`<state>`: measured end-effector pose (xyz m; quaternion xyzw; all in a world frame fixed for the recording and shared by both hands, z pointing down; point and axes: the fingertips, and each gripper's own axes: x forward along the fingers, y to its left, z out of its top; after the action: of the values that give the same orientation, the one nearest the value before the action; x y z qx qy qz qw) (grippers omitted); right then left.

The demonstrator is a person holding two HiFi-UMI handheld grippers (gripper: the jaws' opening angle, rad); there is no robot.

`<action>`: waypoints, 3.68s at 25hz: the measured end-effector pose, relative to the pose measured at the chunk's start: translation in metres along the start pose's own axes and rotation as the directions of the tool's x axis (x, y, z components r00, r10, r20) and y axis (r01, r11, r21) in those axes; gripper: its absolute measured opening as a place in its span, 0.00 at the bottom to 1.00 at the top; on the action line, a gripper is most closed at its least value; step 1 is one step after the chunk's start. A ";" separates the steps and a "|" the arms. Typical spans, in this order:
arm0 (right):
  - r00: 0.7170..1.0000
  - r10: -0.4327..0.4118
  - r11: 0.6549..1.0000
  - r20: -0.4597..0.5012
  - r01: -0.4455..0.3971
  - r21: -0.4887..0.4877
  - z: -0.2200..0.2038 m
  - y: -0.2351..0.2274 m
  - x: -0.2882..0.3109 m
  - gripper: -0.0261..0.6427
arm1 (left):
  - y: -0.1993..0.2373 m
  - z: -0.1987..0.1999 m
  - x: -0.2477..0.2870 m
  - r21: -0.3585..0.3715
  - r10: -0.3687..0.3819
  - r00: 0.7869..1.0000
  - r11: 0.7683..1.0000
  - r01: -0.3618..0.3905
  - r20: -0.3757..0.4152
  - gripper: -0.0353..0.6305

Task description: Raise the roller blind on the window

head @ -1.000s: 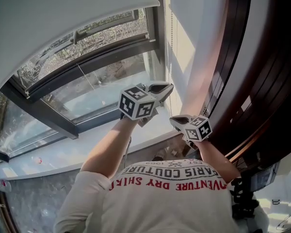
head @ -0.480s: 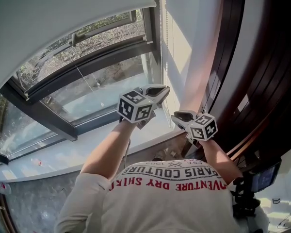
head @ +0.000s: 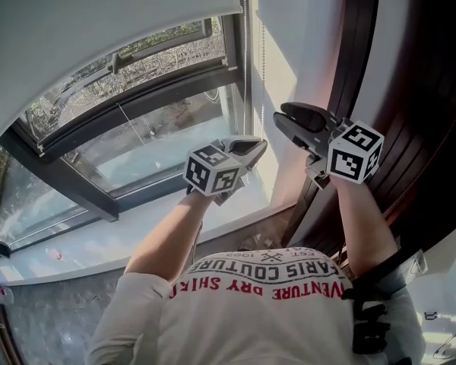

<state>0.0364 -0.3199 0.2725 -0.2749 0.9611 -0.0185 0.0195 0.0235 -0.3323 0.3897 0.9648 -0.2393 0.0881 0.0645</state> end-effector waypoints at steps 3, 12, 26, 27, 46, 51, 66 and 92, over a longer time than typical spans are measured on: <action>0.999 0.022 1.000 0.046 -0.022 0.004 0.031 0.003 0.011 0.21 | -0.008 0.000 0.001 0.008 -0.014 1.000 1.000 0.014 -0.001 0.06; 0.996 0.028 0.999 0.080 -0.030 0.023 0.065 0.000 0.039 0.21 | -0.018 0.005 -0.002 0.013 -0.049 0.999 0.999 0.049 -0.009 0.06; 0.996 -0.003 1.000 0.088 0.003 -0.004 0.068 -0.002 0.040 0.06 | -0.009 0.001 0.000 0.023 -0.040 0.999 0.999 0.040 0.018 0.06; 0.996 -0.004 1.000 0.088 0.004 -0.002 0.068 -0.002 0.040 0.06 | -0.009 0.001 0.000 0.027 -0.038 0.999 0.999 0.038 0.019 0.06; 0.986 -0.058 0.998 -0.155 0.052 -0.041 -0.050 0.001 0.044 0.05 | -0.001 -0.115 0.011 -0.028 -0.020 0.983 0.999 0.015 -0.183 0.06; 0.971 -0.047 0.999 -0.233 0.045 -0.016 -0.091 0.006 0.041 0.05 | -0.007 -0.156 0.013 -0.072 -0.030 0.966 0.997 0.012 -0.255 0.06; 0.958 -0.051 0.999 -0.283 0.053 -0.001 -0.128 0.010 0.041 0.05 | -0.015 -0.196 0.002 -0.228 -0.145 0.940 0.971 0.075 -0.308 0.13; 0.963 -0.026 1.000 -0.268 0.028 0.004 -0.125 0.017 0.027 0.05 | 0.004 0.208 -0.040 0.126 -0.089 0.973 0.990 0.064 0.211 0.21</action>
<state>-0.0016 -0.3169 0.3954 -0.2830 0.9509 -0.0597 -0.1099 0.0156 -0.3529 0.1792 0.9793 -0.2019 -0.0061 -0.0157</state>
